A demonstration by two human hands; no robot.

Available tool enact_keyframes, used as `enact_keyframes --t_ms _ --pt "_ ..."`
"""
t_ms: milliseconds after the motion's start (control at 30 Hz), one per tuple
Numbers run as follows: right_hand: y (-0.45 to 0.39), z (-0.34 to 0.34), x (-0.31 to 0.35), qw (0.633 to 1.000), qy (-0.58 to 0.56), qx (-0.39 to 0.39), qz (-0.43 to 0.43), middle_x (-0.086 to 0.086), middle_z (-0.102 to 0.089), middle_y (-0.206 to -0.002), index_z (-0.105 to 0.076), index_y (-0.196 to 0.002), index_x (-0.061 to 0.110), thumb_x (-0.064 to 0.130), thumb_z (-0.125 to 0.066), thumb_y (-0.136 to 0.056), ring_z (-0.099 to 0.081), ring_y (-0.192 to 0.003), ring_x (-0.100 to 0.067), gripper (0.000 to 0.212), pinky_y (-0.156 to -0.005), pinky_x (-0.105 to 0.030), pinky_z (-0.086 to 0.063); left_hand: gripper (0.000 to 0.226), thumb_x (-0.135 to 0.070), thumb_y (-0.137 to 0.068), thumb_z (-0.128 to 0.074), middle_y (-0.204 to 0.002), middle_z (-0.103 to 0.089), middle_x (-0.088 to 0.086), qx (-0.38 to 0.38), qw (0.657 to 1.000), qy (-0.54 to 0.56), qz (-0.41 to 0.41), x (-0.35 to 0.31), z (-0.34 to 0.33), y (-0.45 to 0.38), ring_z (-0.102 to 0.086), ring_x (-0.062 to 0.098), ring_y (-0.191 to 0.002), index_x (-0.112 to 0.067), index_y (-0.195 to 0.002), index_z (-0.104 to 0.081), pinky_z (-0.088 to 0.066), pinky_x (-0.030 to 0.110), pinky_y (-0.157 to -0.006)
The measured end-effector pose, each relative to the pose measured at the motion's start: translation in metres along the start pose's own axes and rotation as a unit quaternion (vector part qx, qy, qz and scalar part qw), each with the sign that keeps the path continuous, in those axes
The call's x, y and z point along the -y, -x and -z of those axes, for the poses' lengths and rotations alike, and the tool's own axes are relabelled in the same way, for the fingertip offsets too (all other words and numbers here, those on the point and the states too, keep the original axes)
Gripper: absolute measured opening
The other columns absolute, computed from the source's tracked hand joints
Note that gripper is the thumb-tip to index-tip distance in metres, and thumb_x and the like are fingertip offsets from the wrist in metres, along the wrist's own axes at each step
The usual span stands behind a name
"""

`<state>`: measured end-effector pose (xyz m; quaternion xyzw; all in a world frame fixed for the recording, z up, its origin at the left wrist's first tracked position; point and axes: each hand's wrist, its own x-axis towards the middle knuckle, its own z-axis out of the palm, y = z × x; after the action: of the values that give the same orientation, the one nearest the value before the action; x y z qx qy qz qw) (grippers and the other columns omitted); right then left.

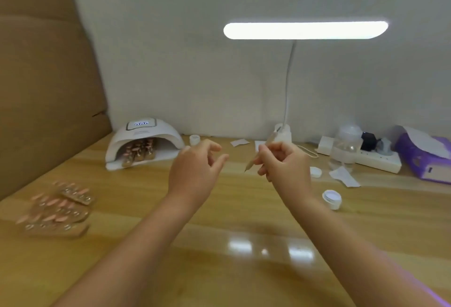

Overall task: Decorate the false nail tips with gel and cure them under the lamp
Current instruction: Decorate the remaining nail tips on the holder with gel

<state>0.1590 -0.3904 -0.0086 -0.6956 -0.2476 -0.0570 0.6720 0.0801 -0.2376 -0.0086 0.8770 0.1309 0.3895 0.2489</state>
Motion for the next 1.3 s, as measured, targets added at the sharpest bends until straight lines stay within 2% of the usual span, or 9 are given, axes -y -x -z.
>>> enact_keyframes --t_ms 100,167,367,633,833,933,1033,1133,1300 --pt "-0.001 -0.023 -0.019 0.99 -0.084 0.003 -0.112 -0.002 -0.07 -0.068 -0.062 -0.086 0.009 0.018 -0.059 -0.088 -0.059 -0.052 -0.009 0.01 -0.048 -0.023 -0.043 0.011 -0.032 -0.089 -0.061 -0.081 -0.06 -0.012 -0.038 0.989 -0.022 0.141 0.063 0.026 -0.017 -0.058 0.018 -0.085 -0.023 -0.095 -0.059 -0.04 0.03 -0.069" --pt "0.005 -0.034 -0.032 0.982 -0.119 0.012 -0.148 -0.005 -0.07 -0.07 -0.063 -0.087 0.006 0.017 -0.06 -0.089 -0.058 -0.052 -0.01 0.011 -0.047 -0.023 -0.043 0.013 -0.031 -0.091 -0.058 -0.098 -0.065 0.0 -0.052 0.97 -0.085 0.224 0.104 0.039 -0.021 -0.058 0.025 -0.096 -0.021 -0.099 -0.053 -0.042 0.033 -0.074" --pt "0.02 -0.053 -0.049 0.976 -0.153 0.026 -0.154 -0.007 -0.07 -0.069 -0.064 -0.088 0.005 0.016 -0.062 -0.089 -0.058 -0.05 -0.011 0.012 -0.044 -0.02 -0.046 0.032 -0.03 -0.089 -0.056 -0.115 -0.06 0.018 -0.062 0.917 -0.175 0.353 0.178 0.054 -0.026 -0.056 0.039 -0.105 -0.008 -0.112 -0.055 -0.046 0.042 -0.084" --pt "0.019 -0.055 -0.054 0.975 -0.149 0.049 -0.156 -0.008 -0.07 -0.068 -0.064 -0.088 0.005 0.016 -0.062 -0.089 -0.057 -0.05 -0.012 0.012 -0.044 -0.02 -0.046 0.04 -0.036 -0.093 -0.052 -0.112 -0.062 0.02 0.027 0.894 -0.245 0.375 0.199 0.034 -0.061 -0.058 0.039 -0.103 -0.002 -0.112 -0.058 -0.05 0.04 -0.08" --pt "0.018 -0.057 -0.055 0.974 -0.156 0.063 -0.15 -0.007 -0.068 -0.064 -0.063 -0.085 0.005 0.013 -0.061 -0.089 -0.054 -0.046 -0.012 0.009 -0.041 -0.021 -0.042 0.035 -0.027 -0.09 -0.062 -0.114 -0.063 0.024 0.009 0.896 -0.195 0.399 0.204 0.028 -0.068 -0.058 0.04 -0.106 0.002 -0.109 -0.061 -0.047 0.038 -0.081" --pt "0.018 -0.056 -0.055 0.977 -0.143 0.061 -0.144 -0.005 -0.067 -0.062 -0.063 -0.086 0.006 0.014 -0.062 -0.089 -0.052 -0.044 -0.01 0.008 -0.039 -0.019 -0.04 0.031 -0.024 -0.088 -0.062 -0.111 -0.063 0.023 0.001 0.904 -0.168 0.393 0.201 0.029 -0.068 -0.059 0.039 -0.102 0.003 -0.105 -0.063 -0.043 0.034 -0.071" --pt "0.019 -0.055 -0.054 0.979 -0.137 0.061 -0.138 -0.005 -0.067 -0.062 -0.063 -0.085 0.007 0.014 -0.062 -0.089 -0.051 -0.043 -0.01 0.008 -0.038 -0.019 -0.038 0.033 -0.028 -0.085 -0.063 -0.102 -0.063 0.019 -0.012 0.905 -0.151 0.397 0.19 0.034 -0.064 -0.06 0.035 -0.089 0.001 -0.101 -0.064 -0.038 0.03 -0.059" --pt "0.02 -0.054 -0.051 0.98 -0.135 0.059 -0.133 -0.005 -0.067 -0.062 -0.064 -0.085 0.007 0.014 -0.062 -0.089 -0.05 -0.042 -0.009 0.009 -0.038 -0.018 -0.038 0.029 -0.031 -0.081 -0.067 -0.077 -0.057 0.008 -0.054 0.906 -0.122 0.402 0.178 0.044 -0.057 -0.051 0.024 -0.062 -0.005 -0.091 -0.061 -0.03 0.028 -0.044" --pt "0.021 -0.047 -0.05 0.979 -0.152 0.047 -0.131 -0.006 -0.066 -0.06 -0.063 -0.083 0.005 0.015 -0.063 -0.088 -0.05 -0.042 -0.011 0.011 -0.038 -0.019 -0.036 0.04 -0.046 -0.075 -0.072 -0.061 -0.053 0.002 -0.083 0.908 -0.102 0.398 0.156 0.064 -0.034 -0.049 0.017 -0.052 -0.01 -0.069 -0.057 -0.029 0.024 -0.044"
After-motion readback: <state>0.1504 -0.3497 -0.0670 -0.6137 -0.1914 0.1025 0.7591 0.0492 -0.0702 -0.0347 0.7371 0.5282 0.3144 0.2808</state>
